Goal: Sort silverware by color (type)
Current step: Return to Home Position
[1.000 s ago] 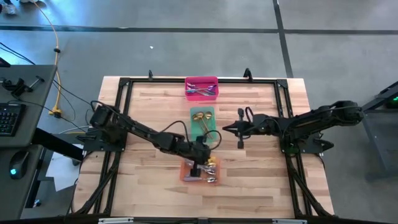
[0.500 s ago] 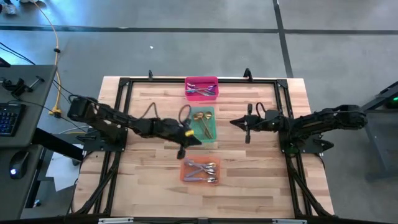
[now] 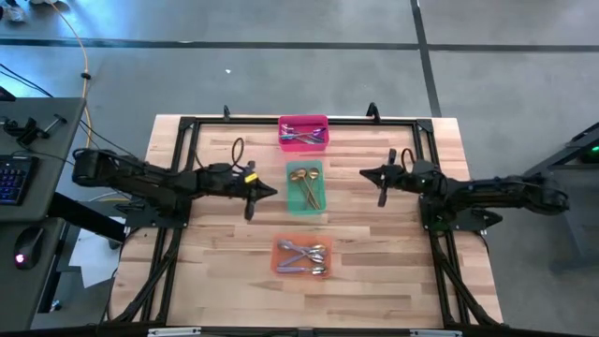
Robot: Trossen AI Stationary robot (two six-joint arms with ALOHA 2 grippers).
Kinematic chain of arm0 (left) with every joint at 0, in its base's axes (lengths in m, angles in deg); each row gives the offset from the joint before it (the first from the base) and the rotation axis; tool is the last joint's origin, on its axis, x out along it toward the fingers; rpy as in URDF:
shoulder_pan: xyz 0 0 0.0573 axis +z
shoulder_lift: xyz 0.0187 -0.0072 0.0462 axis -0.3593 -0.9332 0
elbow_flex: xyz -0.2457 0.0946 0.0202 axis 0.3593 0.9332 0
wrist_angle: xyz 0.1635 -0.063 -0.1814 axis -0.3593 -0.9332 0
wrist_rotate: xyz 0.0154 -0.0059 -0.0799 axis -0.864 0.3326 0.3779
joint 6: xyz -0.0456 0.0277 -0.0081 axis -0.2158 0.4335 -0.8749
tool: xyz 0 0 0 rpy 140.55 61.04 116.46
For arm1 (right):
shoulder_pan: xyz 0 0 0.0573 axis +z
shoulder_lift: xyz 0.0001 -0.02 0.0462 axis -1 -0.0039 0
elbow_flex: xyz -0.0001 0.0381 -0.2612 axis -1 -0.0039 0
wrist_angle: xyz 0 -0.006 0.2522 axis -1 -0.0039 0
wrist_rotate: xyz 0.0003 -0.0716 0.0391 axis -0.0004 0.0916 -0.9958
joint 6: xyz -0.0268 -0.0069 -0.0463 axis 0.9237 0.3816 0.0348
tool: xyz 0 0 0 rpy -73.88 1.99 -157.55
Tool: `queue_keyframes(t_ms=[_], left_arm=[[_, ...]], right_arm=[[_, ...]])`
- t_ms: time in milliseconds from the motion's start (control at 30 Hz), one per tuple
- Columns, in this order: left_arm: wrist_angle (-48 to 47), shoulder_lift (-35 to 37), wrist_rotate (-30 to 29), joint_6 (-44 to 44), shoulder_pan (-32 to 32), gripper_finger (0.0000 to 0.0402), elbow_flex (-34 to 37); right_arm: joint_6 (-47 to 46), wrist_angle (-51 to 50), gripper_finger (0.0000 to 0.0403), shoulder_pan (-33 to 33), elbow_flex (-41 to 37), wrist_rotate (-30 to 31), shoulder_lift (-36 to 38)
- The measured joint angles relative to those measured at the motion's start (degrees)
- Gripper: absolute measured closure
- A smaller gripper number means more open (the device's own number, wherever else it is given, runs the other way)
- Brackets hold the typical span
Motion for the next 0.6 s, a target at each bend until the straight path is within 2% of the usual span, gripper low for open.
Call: queue_keyframes(t_ms=[300,600], left_arm=[[5.1,7.0,0.0,0.5,7.3,0.0401,9.5],[4.7,20.5,0.5,0.7,12.8,0.0401,17.9]], right_arm=[[0.4,-6.9,0.0403,-5.2,0.0,-0.5,7.4],[0.5,-13.6,0.0403,-8.3,0.0,-0.5,15.4]])
